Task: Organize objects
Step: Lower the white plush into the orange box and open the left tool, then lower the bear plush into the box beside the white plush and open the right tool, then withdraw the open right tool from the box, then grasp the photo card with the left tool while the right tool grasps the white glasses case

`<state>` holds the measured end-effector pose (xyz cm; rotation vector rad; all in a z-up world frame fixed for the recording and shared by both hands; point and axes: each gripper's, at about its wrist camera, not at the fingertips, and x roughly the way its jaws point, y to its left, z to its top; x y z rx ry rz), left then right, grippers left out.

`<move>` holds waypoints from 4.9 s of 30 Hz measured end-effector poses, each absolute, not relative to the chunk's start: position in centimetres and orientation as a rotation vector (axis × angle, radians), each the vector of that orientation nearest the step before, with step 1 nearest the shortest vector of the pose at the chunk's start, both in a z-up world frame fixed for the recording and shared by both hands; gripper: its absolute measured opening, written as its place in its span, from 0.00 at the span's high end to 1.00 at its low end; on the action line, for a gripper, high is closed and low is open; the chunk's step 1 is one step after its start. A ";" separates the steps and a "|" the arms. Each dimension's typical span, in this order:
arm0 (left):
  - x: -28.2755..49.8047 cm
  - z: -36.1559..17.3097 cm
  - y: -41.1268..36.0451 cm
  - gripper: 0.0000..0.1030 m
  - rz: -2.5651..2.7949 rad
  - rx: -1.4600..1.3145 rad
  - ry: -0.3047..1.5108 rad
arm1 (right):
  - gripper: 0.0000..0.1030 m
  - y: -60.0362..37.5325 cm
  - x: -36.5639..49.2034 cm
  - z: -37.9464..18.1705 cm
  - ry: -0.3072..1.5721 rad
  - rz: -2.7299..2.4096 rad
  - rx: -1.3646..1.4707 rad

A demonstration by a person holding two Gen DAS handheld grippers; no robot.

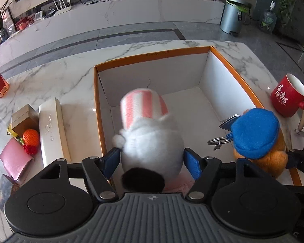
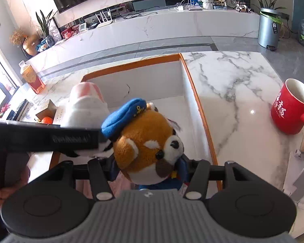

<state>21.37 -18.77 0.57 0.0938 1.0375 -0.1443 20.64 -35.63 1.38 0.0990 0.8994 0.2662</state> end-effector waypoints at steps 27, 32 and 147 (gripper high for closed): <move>17.6 5.6 -8.8 0.07 -0.095 -0.128 0.922 | 0.44 -32.1 26.5 3.3 0.923 0.375 0.256; 17.4 5.3 -7.1 0.07 -0.088 -0.152 0.931 | 0.44 -28.3 28.2 1.4 0.991 0.367 0.290; 13.7 -1.6 13.4 0.07 0.241 -0.355 1.001 | 0.07 -9.0 22.3 3.1 0.930 0.485 -0.192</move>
